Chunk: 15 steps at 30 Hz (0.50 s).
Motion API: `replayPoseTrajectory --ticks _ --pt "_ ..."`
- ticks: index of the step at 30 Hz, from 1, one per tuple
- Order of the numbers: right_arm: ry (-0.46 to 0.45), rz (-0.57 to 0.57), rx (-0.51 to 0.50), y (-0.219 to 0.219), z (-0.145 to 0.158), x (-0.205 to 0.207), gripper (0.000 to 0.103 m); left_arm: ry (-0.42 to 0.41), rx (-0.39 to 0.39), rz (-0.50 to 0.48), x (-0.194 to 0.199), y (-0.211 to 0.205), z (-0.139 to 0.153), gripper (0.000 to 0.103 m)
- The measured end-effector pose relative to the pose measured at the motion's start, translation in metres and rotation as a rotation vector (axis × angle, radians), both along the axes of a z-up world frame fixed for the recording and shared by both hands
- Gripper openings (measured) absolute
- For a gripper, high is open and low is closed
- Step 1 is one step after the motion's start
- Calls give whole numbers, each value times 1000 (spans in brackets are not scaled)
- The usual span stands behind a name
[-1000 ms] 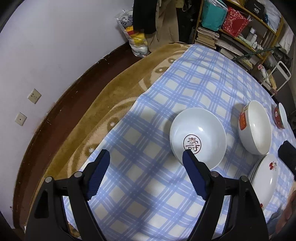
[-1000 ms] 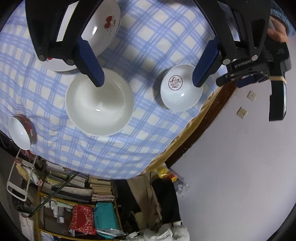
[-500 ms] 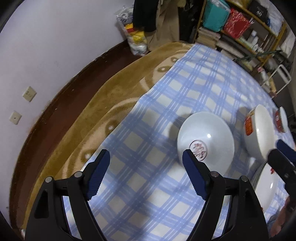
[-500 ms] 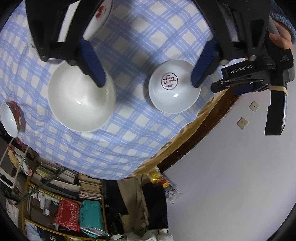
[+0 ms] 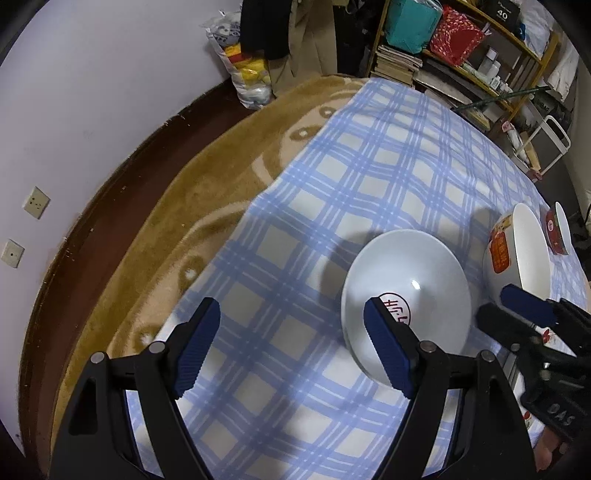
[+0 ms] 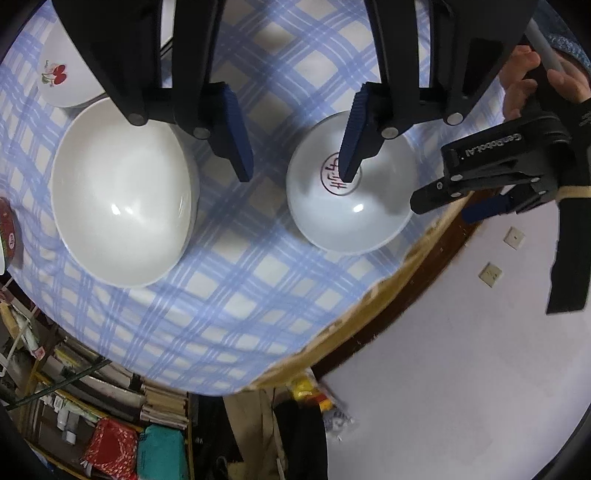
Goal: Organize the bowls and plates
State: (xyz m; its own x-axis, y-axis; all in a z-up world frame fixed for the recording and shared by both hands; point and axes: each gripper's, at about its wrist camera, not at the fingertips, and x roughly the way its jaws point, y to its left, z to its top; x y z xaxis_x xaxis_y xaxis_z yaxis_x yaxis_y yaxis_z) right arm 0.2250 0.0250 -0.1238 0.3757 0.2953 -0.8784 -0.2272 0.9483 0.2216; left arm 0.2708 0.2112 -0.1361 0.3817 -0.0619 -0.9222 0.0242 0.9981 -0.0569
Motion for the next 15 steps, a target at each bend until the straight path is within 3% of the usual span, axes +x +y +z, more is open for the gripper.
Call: replayPoseTrajectory --ticks 5,7,9,12,15 --pt "55 2 10 4 -15 9 50 25 21 -27 4 -8 -12 71" --pt "69 1 17 5 -21 12 50 39 22 -33 5 -9 -16 62" --pt "86 7 25 7 -27 14 33 68 -3 -43 7 -10 -22 43" --pt "108 14 23 10 -36 16 12 81 -58 -59 7 -12 -29 24" --pt "106 2 30 10 -42 17 11 70 -92 -84 5 -19 -29 13"
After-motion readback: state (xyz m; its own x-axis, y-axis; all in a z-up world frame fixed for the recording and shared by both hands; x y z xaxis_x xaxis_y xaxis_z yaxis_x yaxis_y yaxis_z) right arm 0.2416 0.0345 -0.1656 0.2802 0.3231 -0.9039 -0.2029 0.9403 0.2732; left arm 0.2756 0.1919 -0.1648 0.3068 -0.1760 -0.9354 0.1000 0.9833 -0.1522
